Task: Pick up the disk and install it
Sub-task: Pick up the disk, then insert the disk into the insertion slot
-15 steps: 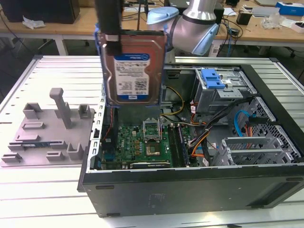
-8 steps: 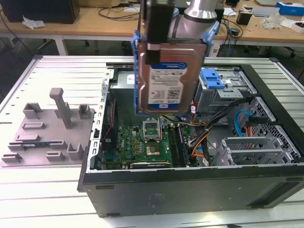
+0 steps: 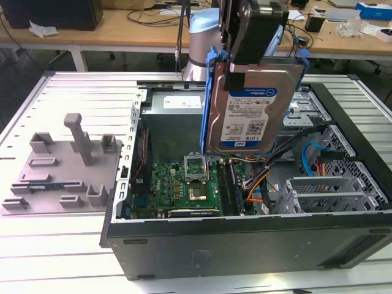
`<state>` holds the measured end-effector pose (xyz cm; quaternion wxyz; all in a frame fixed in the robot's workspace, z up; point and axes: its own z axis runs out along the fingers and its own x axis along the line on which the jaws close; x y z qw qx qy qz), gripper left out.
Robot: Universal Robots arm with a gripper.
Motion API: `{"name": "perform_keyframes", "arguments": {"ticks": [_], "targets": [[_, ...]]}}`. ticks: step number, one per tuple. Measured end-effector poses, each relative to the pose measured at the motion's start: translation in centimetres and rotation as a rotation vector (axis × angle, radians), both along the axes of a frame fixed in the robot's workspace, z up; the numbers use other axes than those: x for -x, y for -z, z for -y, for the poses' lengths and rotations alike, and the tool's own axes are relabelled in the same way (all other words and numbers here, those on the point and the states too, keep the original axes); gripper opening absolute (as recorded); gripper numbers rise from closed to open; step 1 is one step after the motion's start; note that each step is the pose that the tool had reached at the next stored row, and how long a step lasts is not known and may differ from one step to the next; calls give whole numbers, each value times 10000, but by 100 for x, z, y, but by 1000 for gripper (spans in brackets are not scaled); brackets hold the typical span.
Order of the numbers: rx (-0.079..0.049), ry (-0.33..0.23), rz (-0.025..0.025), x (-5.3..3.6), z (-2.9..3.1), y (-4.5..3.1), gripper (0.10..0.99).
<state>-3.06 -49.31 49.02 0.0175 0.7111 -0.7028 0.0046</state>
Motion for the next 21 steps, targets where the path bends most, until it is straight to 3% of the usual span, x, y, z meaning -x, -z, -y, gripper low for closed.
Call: {"name": "perform_keyframes", "arguments": {"ticks": [14,18,21], "targets": [[-21,3,1,-10,4,7,365],[-116,0,0,-10,13,8,365],[-281,1,0,-9,31,8,365]]}}
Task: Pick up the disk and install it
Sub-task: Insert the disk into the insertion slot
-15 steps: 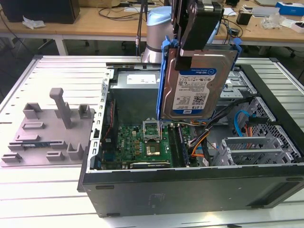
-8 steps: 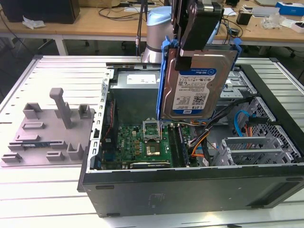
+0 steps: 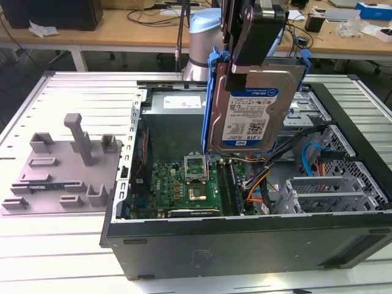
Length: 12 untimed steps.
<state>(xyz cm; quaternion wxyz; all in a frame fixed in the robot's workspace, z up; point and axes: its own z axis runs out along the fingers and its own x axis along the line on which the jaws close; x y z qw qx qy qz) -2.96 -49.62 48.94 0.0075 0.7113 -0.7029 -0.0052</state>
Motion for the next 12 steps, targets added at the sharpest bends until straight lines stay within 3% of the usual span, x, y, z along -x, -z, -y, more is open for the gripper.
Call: {"name": "perform_keyframes", "arguments": {"ticks": [3,9,12], "targets": [[-81,1,1,1,31,0,365],[-85,0,0,0,38,0,365],[-95,0,0,-7,78,0,365]]}}
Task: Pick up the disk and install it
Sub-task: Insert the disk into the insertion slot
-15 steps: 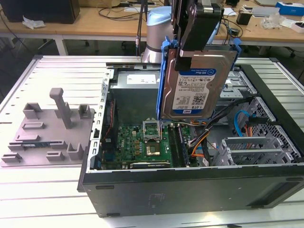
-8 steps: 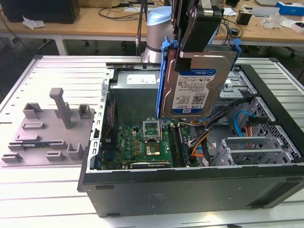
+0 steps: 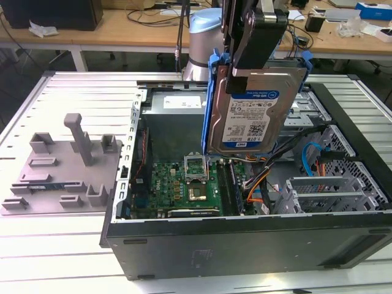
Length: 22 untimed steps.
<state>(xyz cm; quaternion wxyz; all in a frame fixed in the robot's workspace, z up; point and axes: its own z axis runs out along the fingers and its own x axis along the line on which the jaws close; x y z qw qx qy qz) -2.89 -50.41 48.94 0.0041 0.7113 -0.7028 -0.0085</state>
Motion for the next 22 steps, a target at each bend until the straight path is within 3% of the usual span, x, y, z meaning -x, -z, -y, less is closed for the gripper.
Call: {"name": "perform_keyframes", "arguments": {"ticks": [3,8,13,22], "targets": [[-2,1,0,-34,24,0,365],[-1,1,0,-186,89,0,365],[-2,0,0,-376,178,0,365],[-2,-1,0,-738,229,0,365]]}}
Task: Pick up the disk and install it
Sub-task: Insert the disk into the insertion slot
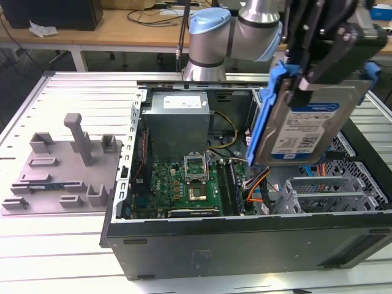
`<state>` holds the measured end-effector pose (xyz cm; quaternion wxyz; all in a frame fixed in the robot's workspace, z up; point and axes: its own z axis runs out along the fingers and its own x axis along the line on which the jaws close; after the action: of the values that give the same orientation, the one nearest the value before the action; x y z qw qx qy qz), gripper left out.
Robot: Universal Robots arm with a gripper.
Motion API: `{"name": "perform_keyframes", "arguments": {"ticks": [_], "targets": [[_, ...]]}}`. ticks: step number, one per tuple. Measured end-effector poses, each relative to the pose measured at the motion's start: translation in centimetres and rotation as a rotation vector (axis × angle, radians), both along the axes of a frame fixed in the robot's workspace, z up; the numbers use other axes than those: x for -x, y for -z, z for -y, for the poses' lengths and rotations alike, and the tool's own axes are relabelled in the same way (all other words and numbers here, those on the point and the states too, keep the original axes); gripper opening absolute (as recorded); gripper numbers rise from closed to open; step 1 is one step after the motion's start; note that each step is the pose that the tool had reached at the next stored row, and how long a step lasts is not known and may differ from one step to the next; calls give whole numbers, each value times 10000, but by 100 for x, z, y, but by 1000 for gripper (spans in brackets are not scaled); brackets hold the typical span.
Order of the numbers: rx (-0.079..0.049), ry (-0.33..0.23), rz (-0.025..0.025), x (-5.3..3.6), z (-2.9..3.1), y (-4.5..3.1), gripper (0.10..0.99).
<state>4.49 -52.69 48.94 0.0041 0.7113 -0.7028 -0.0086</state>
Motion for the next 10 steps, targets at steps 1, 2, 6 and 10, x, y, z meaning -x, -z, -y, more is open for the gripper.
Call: {"name": "perform_keyframes", "arguments": {"ticks": [1,2,6,10], "targets": [[0,2,0,-72,7,0,365],[0,2,0,-118,12,0,365],[0,0,0,-319,38,0,365],[0,1,0,-593,95,0,365]]}}
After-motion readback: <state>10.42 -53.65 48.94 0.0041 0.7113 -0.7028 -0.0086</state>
